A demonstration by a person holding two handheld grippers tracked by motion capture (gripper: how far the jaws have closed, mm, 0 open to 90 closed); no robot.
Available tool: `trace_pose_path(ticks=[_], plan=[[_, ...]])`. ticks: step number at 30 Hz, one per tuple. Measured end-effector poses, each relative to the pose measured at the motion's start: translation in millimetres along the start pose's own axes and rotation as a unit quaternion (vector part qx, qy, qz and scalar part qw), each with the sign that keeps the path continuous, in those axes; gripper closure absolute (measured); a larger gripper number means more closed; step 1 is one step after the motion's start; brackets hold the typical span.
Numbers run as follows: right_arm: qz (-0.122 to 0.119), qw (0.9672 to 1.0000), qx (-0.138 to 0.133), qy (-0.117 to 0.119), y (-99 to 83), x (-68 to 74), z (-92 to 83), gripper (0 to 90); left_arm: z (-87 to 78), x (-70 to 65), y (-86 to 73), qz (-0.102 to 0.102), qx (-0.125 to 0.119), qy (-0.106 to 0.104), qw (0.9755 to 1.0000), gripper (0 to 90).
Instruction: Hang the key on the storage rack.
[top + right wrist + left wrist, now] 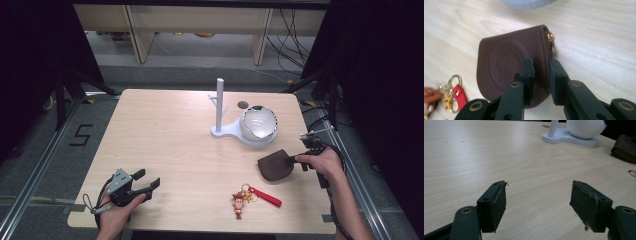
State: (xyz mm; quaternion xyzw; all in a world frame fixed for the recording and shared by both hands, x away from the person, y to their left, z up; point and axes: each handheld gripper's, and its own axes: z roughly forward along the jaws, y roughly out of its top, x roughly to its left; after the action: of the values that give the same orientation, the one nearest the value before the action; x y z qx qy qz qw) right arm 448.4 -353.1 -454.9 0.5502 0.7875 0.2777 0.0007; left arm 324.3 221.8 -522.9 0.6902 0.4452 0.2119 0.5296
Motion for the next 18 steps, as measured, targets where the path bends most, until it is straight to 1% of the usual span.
trace_pose_path(ticks=[2, 3, 4, 5, 6, 7, 9, 10, 11, 12, 13, 14, 15, 17, 18], plan=[[-0.008, 0.9999, -0.006, -0.007, 0.4, 4.6, -3.8, 78.0, 0.4, -0.2, -0.1, 0.0, -0.002, -0.002, 1.0, 28.0], [0.007, 1.0, -0.004, -0.003, 0.2, 9.9, -6.0, 78.2, -0.2, -0.3, 0.0, 0.002, 0.0, -0.001, 1.0, 28.1], [0.007, 1.0, -0.004, -0.003, 0.2, 9.9, -6.0, 78.2, -0.2, -0.3, 0.0, 0.002, 0.0, -0.001, 1.0, 28.1], [-0.012, 0.9998, -0.005, -0.015, 0.2, 16.3, -9.8, 78.9, -0.4, -0.3, 0.0, 0.002, 0.0, -0.001, 1.0, 28.2], [-0.012, 0.9998, -0.005, -0.015, 0.2, 16.3, -9.8, 78.9, -0.5, -0.2, 0.0, 0.001, 0.0, -0.001, 1.0, 28.2], [-0.032, 0.9992, -0.014, -0.02, 0.4, 18.3, -12.5, 80.6, -0.5, 0.0, 0.0, 0.002, 0.0, -0.001, 1.0, 28.3], [-0.033, 0.9991, -0.014, -0.021, 0.5, 20.6, -14.9, 81.0, -0.5, 0.0, 0.1, 0.002, 0.0, 0.0, 1.0, 28.3], [-0.039, 0.9988, -0.019, -0.024, -0.5, 23.7, -17.4, 81.4, -0.5, -0.1, 0.1, 0.002, -0.001, -0.001, 1.0, 28.3], [-0.041, 0.9988, -0.021, -0.02, -1.3, 25.0, -18.7, 81.9, -0.5, -0.1, 0.1, 0.003, -0.001, -0.001, 1.0, 28.3], [-0.043, 0.9981, -0.031, -0.031, -3.9, 29.0, -20.9, 82.2, -0.6, 0.0, 0.0, 0.003, 0.0, -0.001, 1.0, 28.3], [-0.043, 0.9981, -0.031, -0.031, -3.9, 29.0, -20.9, 82.2, -0.6, 0.0, 0.0, 0.003, 0.0, -0.001, 1.0, 28.3], [-0.05, 0.9976, -0.032, -0.036, -5.1, 29.3, -21.5, 82.4, -0.5, 0.0, 0.1, 0.003, 0.0, -0.001, 1.0, 28.3], [-0.044, 0.9974, -0.042, -0.038, -7.9, 34.6, -24.9, 83.0, -0.6, -0.2, 0.3, 0.003, -0.001, -0.001, 1.0, 28.4], [-0.047, 0.9973, -0.042, -0.037, -8.6, 35.4, -26.6, 83.2, -0.6, -0.4, 0.4, 0.004, -0.002, -0.001, 1.0, 28.4], [-0.048, 0.9968, -0.047, -0.042, -9.6, 37.3, -28.6, 83.6, -0.4, -0.4, 0.3, 0.003, -0.003, -0.002, 1.0, 28.4]])
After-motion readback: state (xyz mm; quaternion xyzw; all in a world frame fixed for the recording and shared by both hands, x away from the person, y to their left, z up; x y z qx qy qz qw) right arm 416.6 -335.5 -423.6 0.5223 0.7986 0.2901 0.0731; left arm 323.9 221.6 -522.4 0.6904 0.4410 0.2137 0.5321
